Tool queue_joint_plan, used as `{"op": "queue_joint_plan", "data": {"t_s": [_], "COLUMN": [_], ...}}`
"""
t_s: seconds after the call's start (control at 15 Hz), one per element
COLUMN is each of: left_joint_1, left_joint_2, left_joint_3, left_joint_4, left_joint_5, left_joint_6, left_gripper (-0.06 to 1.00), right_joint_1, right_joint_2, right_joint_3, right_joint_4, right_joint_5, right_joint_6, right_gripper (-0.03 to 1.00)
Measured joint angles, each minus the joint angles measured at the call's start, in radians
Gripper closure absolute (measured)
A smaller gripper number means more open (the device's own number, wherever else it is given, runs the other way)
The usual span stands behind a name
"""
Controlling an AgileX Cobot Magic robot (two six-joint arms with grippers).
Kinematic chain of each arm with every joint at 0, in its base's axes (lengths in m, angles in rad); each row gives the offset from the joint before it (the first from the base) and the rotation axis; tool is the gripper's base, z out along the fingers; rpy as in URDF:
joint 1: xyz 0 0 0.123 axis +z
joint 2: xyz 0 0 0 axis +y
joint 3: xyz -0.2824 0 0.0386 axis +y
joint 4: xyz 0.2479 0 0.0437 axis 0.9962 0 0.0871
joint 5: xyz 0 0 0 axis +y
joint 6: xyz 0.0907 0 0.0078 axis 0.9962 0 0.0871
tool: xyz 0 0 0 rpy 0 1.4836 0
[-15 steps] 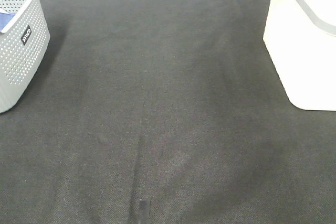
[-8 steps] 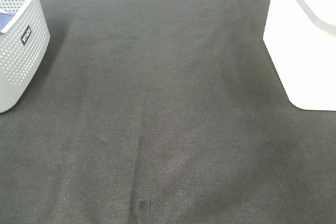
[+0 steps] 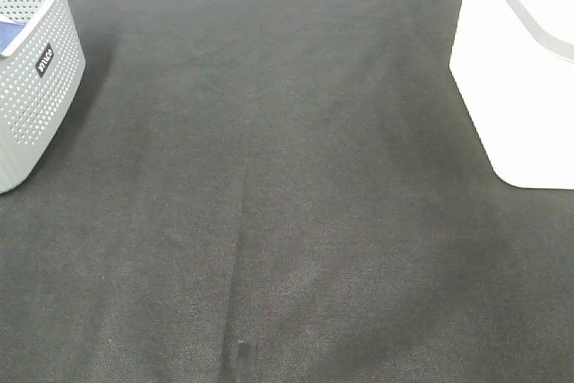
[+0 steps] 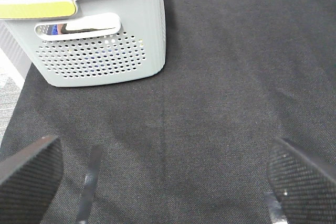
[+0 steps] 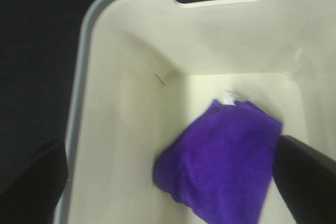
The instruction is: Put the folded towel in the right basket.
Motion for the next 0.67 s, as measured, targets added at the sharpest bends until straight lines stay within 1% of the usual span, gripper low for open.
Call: {"op": "queue_joint_plan", "data": {"t_s": [0.13, 0.2, 0.33, 0.47, 0.6, 0.67], "left_joint_1": [0.000, 0.000, 0.000, 0.000, 0.000, 0.000], "left_joint_2": [0.000, 0.000, 0.000, 0.000, 0.000, 0.000], "left_joint_3": [0.000, 0.000, 0.000, 0.000, 0.000, 0.000], "left_joint_4": [0.000, 0.000, 0.000, 0.000, 0.000, 0.000], "left_joint_5": [0.000, 0.000, 0.000, 0.000, 0.000, 0.000], "left_joint_6": [0.000, 0.000, 0.000, 0.000, 0.000, 0.000], "left_gripper": [-0.05, -0.05, -0.05, -0.05, -0.05, -0.05], "right_joint_1": [0.007, 0.027, 0.108, 0.166, 0.166, 0.165], "right_joint_2": [0.000, 0.000, 0.000, -0.014, -0.074, -0.142], "right_joint_3": [0.000, -0.003, -0.012, -0.014, 0.009, 0.064], "right_joint_4": [0.026, 0.007, -0.064, -0.078, -0.074, -0.077], "right_joint_5": [-0.002, 0.004, 0.011, 0.017, 0.017, 0.018], "right_joint_6": [-0.022, -0.009, 0.014, 0.040, 0.067, 0.069], "right_gripper": [-0.01, -0.01, -0.01, -0.01, -0.01, -0.01]}}
